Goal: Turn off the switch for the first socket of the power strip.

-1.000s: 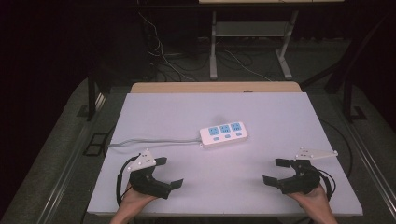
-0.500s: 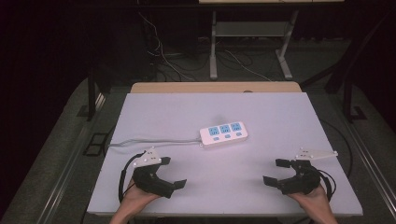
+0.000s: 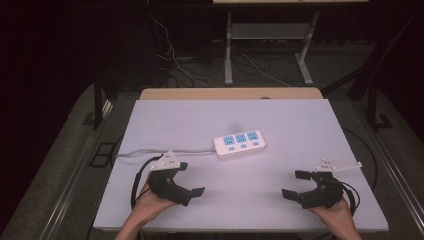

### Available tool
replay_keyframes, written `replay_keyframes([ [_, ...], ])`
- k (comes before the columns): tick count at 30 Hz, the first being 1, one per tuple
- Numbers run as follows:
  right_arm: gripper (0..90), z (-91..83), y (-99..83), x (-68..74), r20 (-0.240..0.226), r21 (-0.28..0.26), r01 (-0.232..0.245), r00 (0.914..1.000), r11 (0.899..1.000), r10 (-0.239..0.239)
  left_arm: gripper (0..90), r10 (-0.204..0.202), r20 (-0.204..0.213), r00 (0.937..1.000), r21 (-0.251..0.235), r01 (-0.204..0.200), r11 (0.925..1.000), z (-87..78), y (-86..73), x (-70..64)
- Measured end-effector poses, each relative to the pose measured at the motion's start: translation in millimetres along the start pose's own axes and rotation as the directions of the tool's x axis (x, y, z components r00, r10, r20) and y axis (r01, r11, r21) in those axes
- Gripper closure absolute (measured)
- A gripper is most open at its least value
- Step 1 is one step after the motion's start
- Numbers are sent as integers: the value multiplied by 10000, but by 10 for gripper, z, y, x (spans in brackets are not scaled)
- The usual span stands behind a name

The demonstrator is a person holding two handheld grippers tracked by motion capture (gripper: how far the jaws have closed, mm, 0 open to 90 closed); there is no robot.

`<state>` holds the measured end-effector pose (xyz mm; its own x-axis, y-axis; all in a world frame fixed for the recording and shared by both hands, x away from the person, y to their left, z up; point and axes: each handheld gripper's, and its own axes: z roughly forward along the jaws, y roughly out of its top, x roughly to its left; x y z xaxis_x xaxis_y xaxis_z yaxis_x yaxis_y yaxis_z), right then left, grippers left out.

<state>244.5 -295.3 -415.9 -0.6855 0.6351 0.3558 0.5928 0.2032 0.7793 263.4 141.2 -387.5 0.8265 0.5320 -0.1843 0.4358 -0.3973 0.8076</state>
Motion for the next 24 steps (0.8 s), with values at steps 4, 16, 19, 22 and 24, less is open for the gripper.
replay_keyframes([
  [4,11,-4,-2,-1,9,-9,36,10000,10000,-36,0,112,27,9999,66,-112,9999,18,67,13],
  [16,11,-9,-5,-1,12,-20,50,10000,10000,-50,0,443,183,9988,256,-448,9987,87,286,47],
  [19,11,-10,-7,-2,8,-16,35,10000,10000,-35,0,509,258,9984,313,-517,9982,120,350,53],
  [22,11,-11,-9,-5,1,-2,32,10000,10000,-32,0,612,304,9977,403,-624,9972,148,403,58],
  [24,11,-11,-9,-5,-2,1,32,10000,10000,-32,0,636,329,9974,455,-650,9968,168,438,63],
])
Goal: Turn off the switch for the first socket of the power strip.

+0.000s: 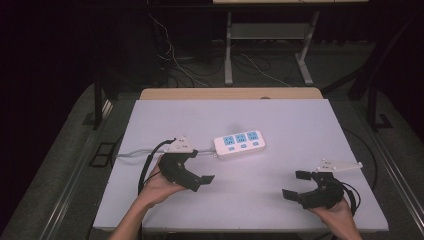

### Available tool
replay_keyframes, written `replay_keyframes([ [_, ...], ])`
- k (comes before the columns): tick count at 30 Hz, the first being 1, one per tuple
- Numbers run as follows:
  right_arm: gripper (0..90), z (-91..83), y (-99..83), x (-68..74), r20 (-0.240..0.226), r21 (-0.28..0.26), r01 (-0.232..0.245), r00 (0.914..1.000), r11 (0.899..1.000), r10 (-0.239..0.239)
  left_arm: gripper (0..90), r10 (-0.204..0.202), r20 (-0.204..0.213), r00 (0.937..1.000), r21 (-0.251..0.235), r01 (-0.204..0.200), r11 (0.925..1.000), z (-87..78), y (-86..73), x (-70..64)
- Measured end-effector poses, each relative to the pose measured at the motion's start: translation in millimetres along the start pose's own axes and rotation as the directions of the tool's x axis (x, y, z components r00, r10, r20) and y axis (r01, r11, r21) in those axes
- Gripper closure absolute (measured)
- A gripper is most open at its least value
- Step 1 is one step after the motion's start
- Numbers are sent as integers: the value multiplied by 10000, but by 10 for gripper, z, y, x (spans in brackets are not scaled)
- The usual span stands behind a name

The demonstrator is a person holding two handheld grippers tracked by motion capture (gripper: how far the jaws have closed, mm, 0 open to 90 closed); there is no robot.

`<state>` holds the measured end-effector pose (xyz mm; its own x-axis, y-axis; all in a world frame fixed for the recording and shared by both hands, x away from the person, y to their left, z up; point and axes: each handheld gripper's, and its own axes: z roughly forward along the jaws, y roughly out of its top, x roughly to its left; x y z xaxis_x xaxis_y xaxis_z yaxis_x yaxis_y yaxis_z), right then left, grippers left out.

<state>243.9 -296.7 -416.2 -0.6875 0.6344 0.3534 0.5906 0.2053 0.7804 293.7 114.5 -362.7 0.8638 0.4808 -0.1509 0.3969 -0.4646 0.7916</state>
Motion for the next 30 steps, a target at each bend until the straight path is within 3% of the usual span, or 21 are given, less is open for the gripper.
replay_keyframes([
  [30,11,11,-3,7,-25,0,80,10000,10000,-80,0,224,-137,9997,613,-215,9979,243,427,230],
])
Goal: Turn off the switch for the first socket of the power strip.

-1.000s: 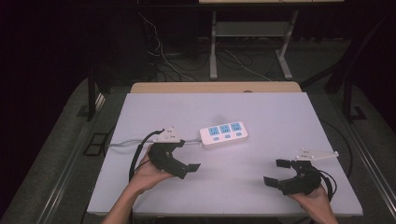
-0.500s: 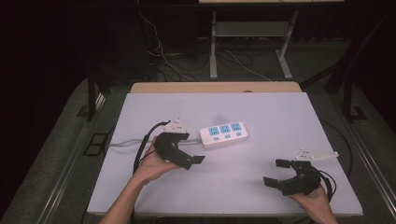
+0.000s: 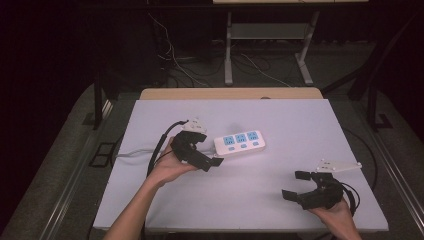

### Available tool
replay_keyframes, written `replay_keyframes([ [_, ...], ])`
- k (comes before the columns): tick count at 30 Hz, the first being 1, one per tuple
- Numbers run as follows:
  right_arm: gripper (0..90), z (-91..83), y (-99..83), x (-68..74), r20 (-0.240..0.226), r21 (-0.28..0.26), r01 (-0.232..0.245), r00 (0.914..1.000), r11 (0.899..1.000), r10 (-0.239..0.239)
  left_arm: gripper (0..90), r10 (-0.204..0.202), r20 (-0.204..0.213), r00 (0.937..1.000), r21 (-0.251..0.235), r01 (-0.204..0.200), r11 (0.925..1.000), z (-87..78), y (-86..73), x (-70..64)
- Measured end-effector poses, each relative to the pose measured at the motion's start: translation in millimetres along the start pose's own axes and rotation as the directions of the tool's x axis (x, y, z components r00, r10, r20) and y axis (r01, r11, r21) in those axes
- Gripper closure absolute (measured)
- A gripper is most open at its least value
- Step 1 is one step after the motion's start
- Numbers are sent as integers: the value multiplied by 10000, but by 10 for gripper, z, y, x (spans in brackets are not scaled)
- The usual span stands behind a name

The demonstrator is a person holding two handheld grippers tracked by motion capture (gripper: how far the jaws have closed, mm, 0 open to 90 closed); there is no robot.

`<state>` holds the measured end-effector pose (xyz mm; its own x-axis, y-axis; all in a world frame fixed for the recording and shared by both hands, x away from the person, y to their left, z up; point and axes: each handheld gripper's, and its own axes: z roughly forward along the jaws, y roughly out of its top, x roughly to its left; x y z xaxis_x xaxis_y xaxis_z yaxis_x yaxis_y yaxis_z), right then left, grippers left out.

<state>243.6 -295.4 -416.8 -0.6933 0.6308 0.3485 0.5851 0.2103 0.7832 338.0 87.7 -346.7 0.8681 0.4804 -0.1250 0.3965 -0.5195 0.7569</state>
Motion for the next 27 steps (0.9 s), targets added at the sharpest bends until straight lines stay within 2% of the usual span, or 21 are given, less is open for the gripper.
replay_keyframes([
  [8,11,-4,-1,-2,19,-18,-19,10000,10000,19,0,174,27,9998,242,-174,9996,68,124,71],
  [27,11,-23,-10,2,26,-92,-21,10000,10000,22,0,626,165,9979,841,-638,9944,303,447,128],
])
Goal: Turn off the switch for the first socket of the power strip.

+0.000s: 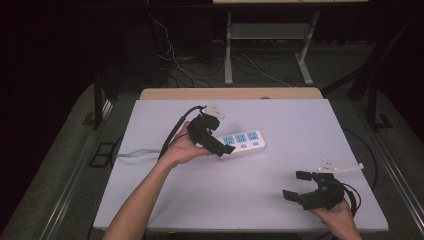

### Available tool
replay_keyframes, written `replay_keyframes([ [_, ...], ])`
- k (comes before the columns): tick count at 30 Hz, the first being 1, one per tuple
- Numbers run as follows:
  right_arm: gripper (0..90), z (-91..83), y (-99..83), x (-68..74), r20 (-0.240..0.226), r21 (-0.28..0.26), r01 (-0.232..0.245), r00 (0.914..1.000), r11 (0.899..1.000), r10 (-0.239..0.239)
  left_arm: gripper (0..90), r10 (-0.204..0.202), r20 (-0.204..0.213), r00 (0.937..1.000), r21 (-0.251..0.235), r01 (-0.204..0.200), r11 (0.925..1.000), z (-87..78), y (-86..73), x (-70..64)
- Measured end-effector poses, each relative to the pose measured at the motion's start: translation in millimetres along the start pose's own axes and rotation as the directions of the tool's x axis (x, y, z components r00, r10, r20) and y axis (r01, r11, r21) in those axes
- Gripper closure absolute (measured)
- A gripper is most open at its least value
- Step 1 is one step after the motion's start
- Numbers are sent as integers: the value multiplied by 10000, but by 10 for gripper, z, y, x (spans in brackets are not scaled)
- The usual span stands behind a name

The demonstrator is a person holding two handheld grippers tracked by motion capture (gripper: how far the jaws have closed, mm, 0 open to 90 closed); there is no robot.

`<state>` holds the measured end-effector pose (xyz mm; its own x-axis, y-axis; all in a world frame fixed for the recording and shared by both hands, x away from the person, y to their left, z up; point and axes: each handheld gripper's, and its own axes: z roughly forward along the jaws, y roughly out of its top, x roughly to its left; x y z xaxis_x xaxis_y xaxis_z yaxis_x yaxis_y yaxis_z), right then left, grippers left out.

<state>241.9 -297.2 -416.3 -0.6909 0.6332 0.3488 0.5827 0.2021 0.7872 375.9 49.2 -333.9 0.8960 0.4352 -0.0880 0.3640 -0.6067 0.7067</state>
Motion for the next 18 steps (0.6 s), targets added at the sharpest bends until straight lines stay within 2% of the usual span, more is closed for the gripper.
replay_keyframes([
  [6,11,-11,1,-2,61,-44,8,10000,10000,-7,4,202,25,9998,203,-202,9996,67,98,32],
  [10,11,-13,1,-6,70,-61,7,10000,10000,-6,43,227,166,9996,321,-232,9992,121,160,46],
  [11,11,-16,2,-6,77,-60,21,10000,10000,-20,91,281,201,9994,316,-288,9991,128,170,50],
  [12,11,-16,2,-6,77,-60,21,10000,10000,-20,91,299,240,9993,273,-305,9992,136,182,50],
  [15,11,-20,3,-6,92,-67,24,10000,10000,-24,170,371,321,9988,123,-376,9992,163,209,50],
  [17,11,-23,4,-4,107,-94,42,9999,9999,-41,260,441,447,9980,94,-445,9990,191,217,52],
  [18,11,-23,4,-4,107,-94,42,9999,9999,-41,260,448,482,9978,97,-453,9989,206,217,55],
])
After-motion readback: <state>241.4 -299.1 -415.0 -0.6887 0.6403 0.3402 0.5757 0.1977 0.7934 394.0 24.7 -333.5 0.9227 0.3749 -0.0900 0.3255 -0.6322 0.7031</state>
